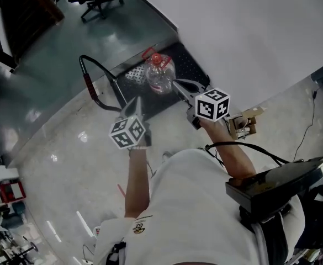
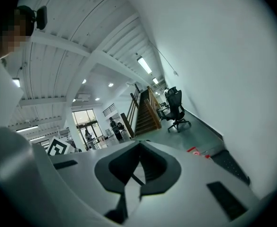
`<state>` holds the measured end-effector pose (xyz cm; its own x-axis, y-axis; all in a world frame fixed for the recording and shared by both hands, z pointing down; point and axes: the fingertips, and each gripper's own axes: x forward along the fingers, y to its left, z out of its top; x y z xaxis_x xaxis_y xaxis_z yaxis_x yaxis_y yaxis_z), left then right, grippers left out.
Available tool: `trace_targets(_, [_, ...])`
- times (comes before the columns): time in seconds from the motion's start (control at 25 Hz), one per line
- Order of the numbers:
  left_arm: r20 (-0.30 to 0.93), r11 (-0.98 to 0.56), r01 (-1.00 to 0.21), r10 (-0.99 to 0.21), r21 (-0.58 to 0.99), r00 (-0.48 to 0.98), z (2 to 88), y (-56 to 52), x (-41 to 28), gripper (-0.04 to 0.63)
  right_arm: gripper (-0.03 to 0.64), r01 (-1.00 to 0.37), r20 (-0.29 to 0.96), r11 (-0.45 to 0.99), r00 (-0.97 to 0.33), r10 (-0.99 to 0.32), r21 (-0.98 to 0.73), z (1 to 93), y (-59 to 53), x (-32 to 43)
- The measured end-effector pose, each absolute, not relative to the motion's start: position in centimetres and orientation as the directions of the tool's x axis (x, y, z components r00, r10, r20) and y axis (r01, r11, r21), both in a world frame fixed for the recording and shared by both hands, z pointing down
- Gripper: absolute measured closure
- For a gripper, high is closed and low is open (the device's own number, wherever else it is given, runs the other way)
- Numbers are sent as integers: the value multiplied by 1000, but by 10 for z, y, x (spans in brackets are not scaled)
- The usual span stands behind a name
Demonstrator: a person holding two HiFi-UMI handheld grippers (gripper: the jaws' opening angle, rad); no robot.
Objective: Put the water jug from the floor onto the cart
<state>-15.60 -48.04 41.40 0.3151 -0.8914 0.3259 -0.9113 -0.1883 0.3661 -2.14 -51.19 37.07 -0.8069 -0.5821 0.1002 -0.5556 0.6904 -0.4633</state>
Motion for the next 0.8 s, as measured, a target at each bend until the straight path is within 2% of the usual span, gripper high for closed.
trace_targets(0.16, [331,-199,-918,-889,343,316,405,-482,-129,594,600,-591,93,665,-775,-625,-457,362,-508,16])
trace_targets(0.4, [345,-215,-930,-885,297,314,406,-477,-109,594,601,-697,238,627,-712,-660,-348,383,-513,39])
trace_targets(0.6, [367,-197,-936,-881,292,300,415,-471,-97,594,601,-707,281,612,-704,-652,-354,392,-514,38])
trace_targets(0.8, [364,-223,-925,-871,307,330,417,-462,-94,594,601,-685,272,611,-724,-634,-397,397,-500,30])
